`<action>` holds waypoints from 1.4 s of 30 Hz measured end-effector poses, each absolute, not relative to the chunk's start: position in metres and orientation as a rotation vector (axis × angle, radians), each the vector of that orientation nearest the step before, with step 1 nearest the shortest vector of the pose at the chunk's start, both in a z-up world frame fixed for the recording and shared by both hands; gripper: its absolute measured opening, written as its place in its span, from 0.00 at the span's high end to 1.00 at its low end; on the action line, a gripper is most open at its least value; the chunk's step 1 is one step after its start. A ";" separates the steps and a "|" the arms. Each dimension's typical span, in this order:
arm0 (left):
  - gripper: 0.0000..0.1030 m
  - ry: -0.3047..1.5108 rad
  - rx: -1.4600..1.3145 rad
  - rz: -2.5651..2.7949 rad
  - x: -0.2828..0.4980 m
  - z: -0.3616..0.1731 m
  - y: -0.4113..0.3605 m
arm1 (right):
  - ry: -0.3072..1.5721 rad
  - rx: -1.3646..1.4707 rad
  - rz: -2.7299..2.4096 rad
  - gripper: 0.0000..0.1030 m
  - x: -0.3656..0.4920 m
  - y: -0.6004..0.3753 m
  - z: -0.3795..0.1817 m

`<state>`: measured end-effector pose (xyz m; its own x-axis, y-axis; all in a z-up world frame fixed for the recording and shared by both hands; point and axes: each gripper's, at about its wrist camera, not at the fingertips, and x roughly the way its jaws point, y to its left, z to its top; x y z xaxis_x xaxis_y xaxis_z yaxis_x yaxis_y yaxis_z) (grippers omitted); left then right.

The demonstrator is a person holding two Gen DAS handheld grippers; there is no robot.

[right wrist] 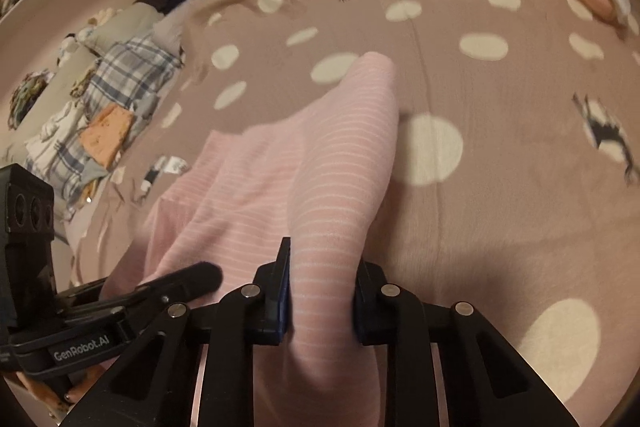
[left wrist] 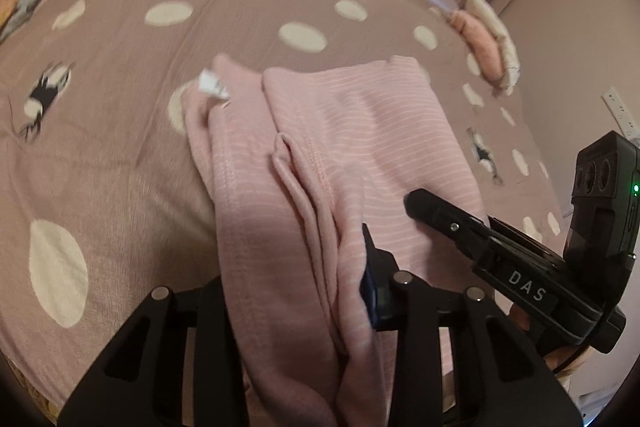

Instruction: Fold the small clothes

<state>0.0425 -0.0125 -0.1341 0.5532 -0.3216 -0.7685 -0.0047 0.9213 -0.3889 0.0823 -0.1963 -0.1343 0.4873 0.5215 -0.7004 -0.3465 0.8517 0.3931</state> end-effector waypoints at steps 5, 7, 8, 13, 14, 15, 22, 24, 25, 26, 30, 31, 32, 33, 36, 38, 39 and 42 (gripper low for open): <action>0.66 0.894 -0.355 -0.231 0.043 -0.108 -0.026 | 0.830 0.218 0.536 0.75 0.080 -0.216 -0.107; 0.66 0.882 -0.346 -0.241 0.047 -0.104 -0.034 | 0.809 0.214 0.526 0.75 0.081 -0.221 -0.101; 0.66 0.879 -0.341 -0.244 0.049 -0.103 -0.038 | 0.799 0.216 0.519 0.75 0.081 -0.224 -0.098; 0.66 0.887 -0.321 -0.256 0.061 -0.108 -0.058 | 0.783 0.227 0.479 0.75 0.088 -0.241 -0.101; 0.66 0.892 -0.314 -0.255 0.062 -0.110 -0.061 | 0.786 0.231 0.471 0.75 0.088 -0.242 -0.102; 0.66 0.898 -0.309 -0.253 0.065 -0.112 -0.063 | 0.792 0.237 0.464 0.75 0.089 -0.245 -0.105; 0.66 0.967 -0.288 -0.226 0.077 -0.138 -0.076 | 0.856 0.248 0.443 0.75 0.097 -0.252 -0.127; 0.66 0.988 -0.290 -0.219 0.080 -0.146 -0.077 | 0.884 0.250 0.435 0.75 0.100 -0.253 -0.135; 0.65 0.997 -0.289 -0.212 0.081 -0.149 -0.078 | 0.896 0.251 0.432 0.75 0.101 -0.253 -0.138; 0.65 1.003 -0.287 -0.207 0.082 -0.152 -0.078 | 0.906 0.250 0.426 0.75 0.102 -0.252 -0.140; 0.61 1.019 -0.279 -0.188 0.081 -0.157 -0.079 | 0.930 0.253 0.405 0.75 0.103 -0.254 -0.147; 0.59 1.019 -0.274 -0.182 0.081 -0.157 -0.079 | 0.934 0.261 0.404 0.74 0.103 -0.255 -0.148; 0.57 1.019 -0.271 -0.179 0.081 -0.157 -0.080 | 0.937 0.267 0.402 0.74 0.103 -0.256 -0.149; 0.56 1.016 -0.261 -0.173 0.080 -0.156 -0.080 | 0.940 0.273 0.399 0.71 0.103 -0.257 -0.149; 0.54 1.004 -0.245 -0.164 0.076 -0.152 -0.079 | 0.949 0.269 0.368 0.60 0.101 -0.260 -0.149; 0.50 0.992 -0.231 -0.156 0.073 -0.147 -0.079 | 0.939 0.267 0.349 0.56 0.101 -0.262 -0.146; 0.47 0.983 -0.226 -0.154 0.070 -0.143 -0.078 | 0.930 0.267 0.345 0.50 0.099 -0.264 -0.144; 0.33 0.932 -0.223 -0.148 0.061 -0.128 -0.074 | 0.879 0.282 0.339 0.31 0.091 -0.272 -0.133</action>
<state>0.0614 -0.0739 -0.1282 0.5888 -0.2217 -0.7773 0.0299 0.9670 -0.2532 0.0906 -0.2721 -0.1328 0.5908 0.4013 -0.7000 -0.1727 0.9103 0.3761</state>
